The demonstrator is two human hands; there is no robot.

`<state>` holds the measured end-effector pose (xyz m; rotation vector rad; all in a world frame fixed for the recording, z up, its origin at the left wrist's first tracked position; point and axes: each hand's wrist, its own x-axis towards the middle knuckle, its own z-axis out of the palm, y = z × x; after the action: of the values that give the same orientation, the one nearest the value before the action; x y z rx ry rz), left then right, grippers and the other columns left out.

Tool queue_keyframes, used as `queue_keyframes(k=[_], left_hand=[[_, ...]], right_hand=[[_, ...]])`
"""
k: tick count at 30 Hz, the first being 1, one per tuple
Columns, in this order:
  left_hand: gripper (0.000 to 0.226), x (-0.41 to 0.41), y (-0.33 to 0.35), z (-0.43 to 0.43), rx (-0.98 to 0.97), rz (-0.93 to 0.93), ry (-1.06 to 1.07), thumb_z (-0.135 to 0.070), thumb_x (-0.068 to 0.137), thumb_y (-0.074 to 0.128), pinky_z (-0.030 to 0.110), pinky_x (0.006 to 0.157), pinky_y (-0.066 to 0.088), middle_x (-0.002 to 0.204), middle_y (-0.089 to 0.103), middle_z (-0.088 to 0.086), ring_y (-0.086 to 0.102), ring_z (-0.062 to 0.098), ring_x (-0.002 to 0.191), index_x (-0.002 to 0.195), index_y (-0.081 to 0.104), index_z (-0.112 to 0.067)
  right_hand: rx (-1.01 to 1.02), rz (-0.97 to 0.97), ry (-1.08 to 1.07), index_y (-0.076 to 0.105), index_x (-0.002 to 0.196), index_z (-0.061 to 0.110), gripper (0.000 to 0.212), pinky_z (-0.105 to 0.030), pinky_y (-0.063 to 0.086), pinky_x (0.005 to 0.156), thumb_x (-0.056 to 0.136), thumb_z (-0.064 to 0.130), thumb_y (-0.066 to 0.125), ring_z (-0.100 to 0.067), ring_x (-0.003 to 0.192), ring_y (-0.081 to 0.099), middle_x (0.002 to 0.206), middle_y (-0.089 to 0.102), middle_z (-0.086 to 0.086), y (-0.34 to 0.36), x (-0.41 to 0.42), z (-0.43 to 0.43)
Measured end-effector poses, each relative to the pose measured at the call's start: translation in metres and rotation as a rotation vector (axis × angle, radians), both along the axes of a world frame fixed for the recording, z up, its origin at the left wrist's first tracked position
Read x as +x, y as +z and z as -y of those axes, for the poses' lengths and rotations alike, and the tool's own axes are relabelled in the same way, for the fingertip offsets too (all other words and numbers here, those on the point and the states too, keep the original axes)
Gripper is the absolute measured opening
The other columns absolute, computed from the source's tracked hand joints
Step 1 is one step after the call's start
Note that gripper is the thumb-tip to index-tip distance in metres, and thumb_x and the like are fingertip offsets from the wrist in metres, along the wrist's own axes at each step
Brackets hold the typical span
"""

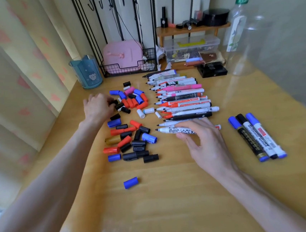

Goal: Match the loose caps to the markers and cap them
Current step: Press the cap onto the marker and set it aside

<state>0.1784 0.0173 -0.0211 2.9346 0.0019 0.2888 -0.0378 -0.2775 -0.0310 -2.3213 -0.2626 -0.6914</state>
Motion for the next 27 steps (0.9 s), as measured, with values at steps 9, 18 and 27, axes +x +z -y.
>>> queue_keyframes(k=[9,18,27], left_hand=[[0.016,-0.083,0.033,-0.002,-0.415,0.079,-0.200,-0.022,0.091,0.080,0.040,0.080,0.058,0.102,0.075,-0.004,0.068,0.020,0.088,0.107,0.077,-0.022],[0.013,-0.198,0.035,0.026,-0.717,-0.011,-0.376,-0.016,0.089,0.082,0.013,0.071,0.049,0.094,0.075,-0.012,0.073,0.006,0.080,0.097,0.073,-0.023],[0.016,-0.207,0.027,0.030,-1.001,-0.033,-0.351,-0.004,0.091,0.078,0.035,0.075,0.053,0.096,0.074,0.004,0.072,0.013,0.080,0.102,0.069,-0.012]], right_hand=[[0.013,0.023,0.004,0.075,0.113,0.017,0.020,-0.035,0.049,0.087,0.094,0.014,0.075,-0.020,0.096,0.059,0.102,0.072,0.008,0.001,-0.001,0.000],[0.042,0.061,0.063,0.074,0.117,0.016,0.021,-0.035,0.050,0.089,0.096,0.015,0.074,-0.021,0.100,0.061,0.106,0.072,0.008,0.007,-0.008,-0.007],[0.055,0.069,0.112,0.075,0.117,0.017,0.021,-0.032,0.050,0.091,0.096,0.015,0.074,-0.018,0.101,0.060,0.106,0.071,0.010,0.008,-0.009,-0.009]])
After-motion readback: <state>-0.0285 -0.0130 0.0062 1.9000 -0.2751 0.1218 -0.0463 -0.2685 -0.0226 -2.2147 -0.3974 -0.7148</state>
